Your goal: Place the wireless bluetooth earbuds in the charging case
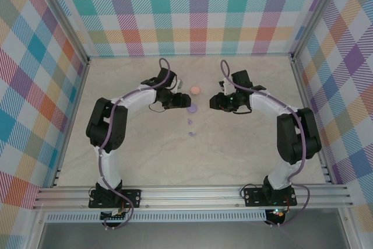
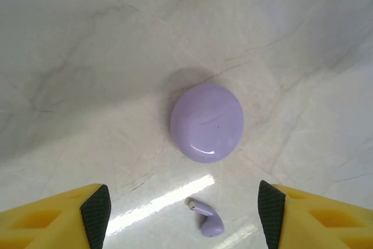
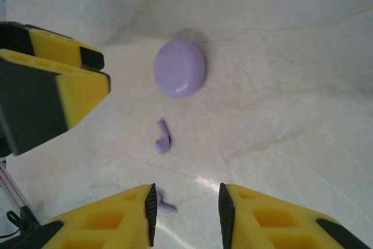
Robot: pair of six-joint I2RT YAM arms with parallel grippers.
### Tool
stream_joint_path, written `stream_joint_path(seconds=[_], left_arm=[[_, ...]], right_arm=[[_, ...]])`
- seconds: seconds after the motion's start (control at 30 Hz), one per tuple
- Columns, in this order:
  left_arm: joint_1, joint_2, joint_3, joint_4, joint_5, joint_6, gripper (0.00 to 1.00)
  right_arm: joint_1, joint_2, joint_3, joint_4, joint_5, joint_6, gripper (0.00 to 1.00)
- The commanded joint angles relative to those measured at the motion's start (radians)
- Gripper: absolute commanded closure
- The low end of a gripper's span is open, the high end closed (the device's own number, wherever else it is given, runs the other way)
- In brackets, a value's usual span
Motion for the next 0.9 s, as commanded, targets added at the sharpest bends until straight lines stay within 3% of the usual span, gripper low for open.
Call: stream_joint_path(seconds=[0.0,0.4,0.87], left_arm=[[0.025,-0.031,-0.084,0.18,0.1,-0.153,0.35],[0.037,-0.006,-0.292,0.525,0.123,-0.432,0.48],[0.02,0.061,-0.3,0.589,0.147,-0.468,0.52]], right_arm=[[-0.005,0.07,0.06,0.039,-0.078,0.038,0.64],[0.03,0.281,0.219,0.033,-0.099,0.117,0.66],[0.055,0.403,0.323,0.03,-0.106,0.167,0.71]])
